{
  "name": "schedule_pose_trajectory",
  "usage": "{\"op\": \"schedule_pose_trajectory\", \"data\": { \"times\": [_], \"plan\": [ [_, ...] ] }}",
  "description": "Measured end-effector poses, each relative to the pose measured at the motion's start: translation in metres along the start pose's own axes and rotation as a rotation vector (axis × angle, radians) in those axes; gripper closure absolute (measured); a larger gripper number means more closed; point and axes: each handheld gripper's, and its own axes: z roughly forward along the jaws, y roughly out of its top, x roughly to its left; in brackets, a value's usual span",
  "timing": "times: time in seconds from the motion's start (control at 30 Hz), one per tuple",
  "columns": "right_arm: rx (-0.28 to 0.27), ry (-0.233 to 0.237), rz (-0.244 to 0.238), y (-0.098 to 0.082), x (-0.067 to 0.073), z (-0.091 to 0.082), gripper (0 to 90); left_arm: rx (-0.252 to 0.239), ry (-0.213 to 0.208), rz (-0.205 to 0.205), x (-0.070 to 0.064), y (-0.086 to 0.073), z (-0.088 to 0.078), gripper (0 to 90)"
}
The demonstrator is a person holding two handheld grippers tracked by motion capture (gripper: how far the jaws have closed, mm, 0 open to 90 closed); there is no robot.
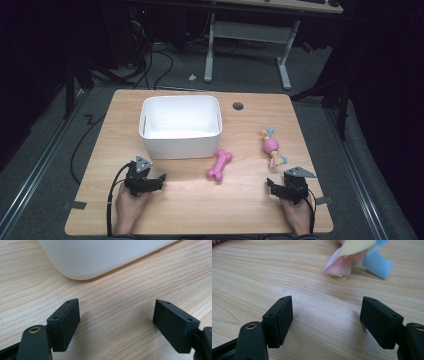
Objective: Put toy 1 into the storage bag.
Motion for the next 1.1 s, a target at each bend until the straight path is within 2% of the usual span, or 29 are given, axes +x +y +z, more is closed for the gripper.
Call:
{"op": "schedule_pose_trajectory", "data": {
  "times": [0.5,0.7,1.0,1.1],
  "plan": [
    [-0.001,-0.006,0.003,0.000,0.001,0.000,26.5,0.003,-0.010,0.006,0.000,0.001,0.001,20.6],
    [-0.001,-0.006,0.003,0.000,0.001,0.000,26.5,0.005,0.002,-0.008,0.001,0.002,-0.001,27.8],
    [-0.001,-0.005,0.002,0.000,0.001,0.001,26.5,0.002,-0.024,-0.015,-0.001,0.004,-0.009,28.1],
    [-0.001,-0.005,0.002,0.000,0.001,0.001,26.5,0.002,-0.037,-0.003,-0.006,0.009,-0.013,28.7]
  ]
}}
